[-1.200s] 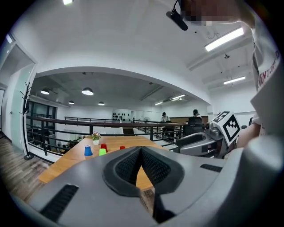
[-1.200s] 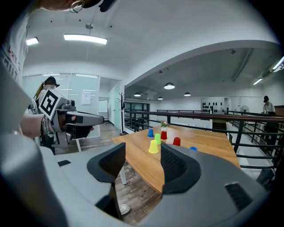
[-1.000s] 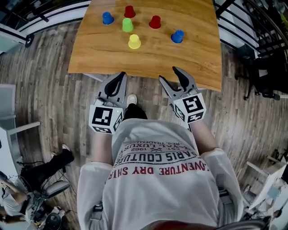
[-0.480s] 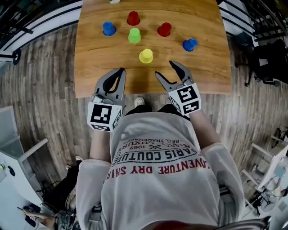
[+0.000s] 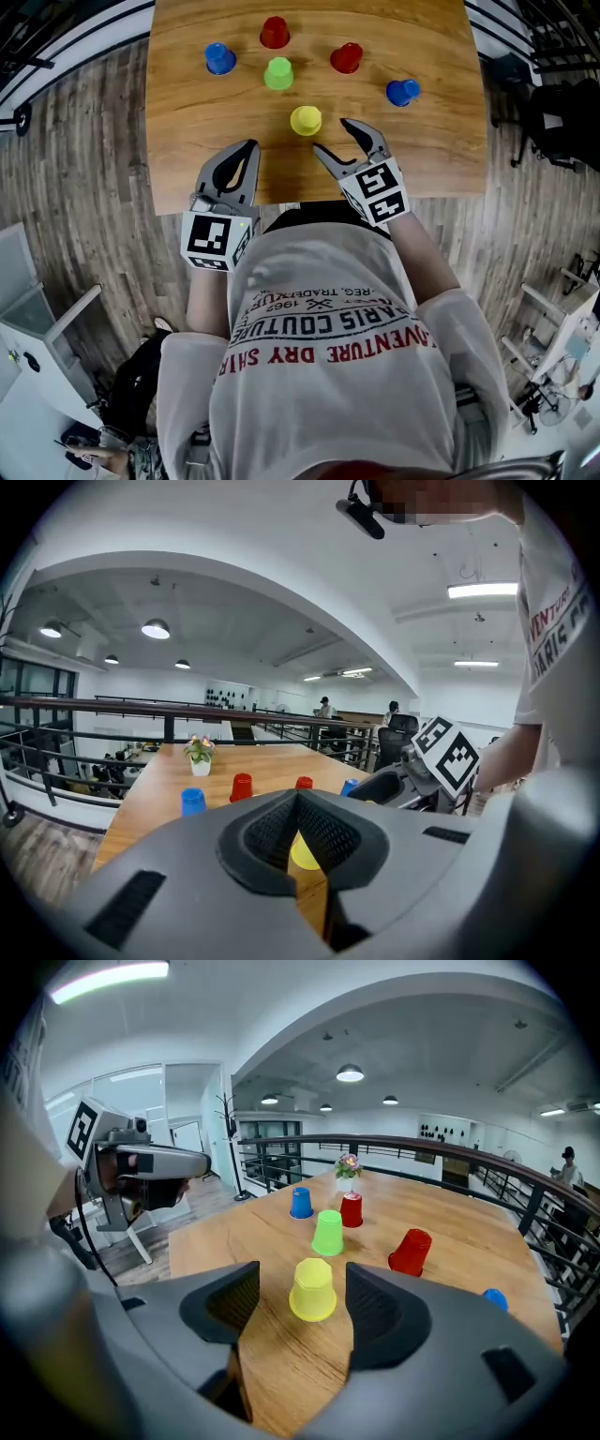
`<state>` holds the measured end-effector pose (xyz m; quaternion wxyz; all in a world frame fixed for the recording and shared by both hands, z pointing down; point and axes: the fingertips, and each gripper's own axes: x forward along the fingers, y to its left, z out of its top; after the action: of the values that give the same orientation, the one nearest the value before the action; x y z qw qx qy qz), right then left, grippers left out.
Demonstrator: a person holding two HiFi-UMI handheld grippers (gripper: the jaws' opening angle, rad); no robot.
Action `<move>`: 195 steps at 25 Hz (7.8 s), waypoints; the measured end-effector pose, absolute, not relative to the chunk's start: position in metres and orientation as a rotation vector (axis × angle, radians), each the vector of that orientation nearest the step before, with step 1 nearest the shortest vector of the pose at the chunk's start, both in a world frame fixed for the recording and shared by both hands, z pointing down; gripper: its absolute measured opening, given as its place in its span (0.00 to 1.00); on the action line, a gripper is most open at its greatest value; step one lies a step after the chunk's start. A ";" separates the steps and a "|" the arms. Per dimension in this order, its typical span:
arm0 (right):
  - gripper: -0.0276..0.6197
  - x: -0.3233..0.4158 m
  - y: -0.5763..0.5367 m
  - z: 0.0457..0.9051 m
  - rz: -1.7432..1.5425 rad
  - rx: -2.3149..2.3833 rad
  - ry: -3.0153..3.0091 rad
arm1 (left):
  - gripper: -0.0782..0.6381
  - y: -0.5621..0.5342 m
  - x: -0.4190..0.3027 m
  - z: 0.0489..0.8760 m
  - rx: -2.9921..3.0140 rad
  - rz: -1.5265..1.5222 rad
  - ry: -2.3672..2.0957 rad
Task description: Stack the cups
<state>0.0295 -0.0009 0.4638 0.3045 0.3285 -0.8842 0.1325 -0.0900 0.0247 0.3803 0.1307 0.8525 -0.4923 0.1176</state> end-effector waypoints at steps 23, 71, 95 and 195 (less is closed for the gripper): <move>0.39 -0.007 -0.033 0.532 0.387 0.712 -2.280 | 0.13 0.010 -0.112 0.424 2.287 0.391 -1.493; 0.54 0.159 -0.082 0.487 0.424 1.100 -2.242 | 0.13 -0.048 0.024 0.410 2.497 0.409 -1.287; 0.41 0.239 -0.144 0.549 0.569 1.078 -2.134 | 0.13 -0.078 0.088 0.427 2.408 0.437 -1.357; 0.42 -0.039 -0.151 0.502 0.230 0.621 -2.228 | 0.13 -0.064 -0.136 0.398 2.409 0.366 -1.543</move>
<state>-0.0393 -0.1505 0.5018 0.3971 0.2453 -0.8797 0.0909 -0.1365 -0.0637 0.3981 0.1283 0.8284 -0.5305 0.1257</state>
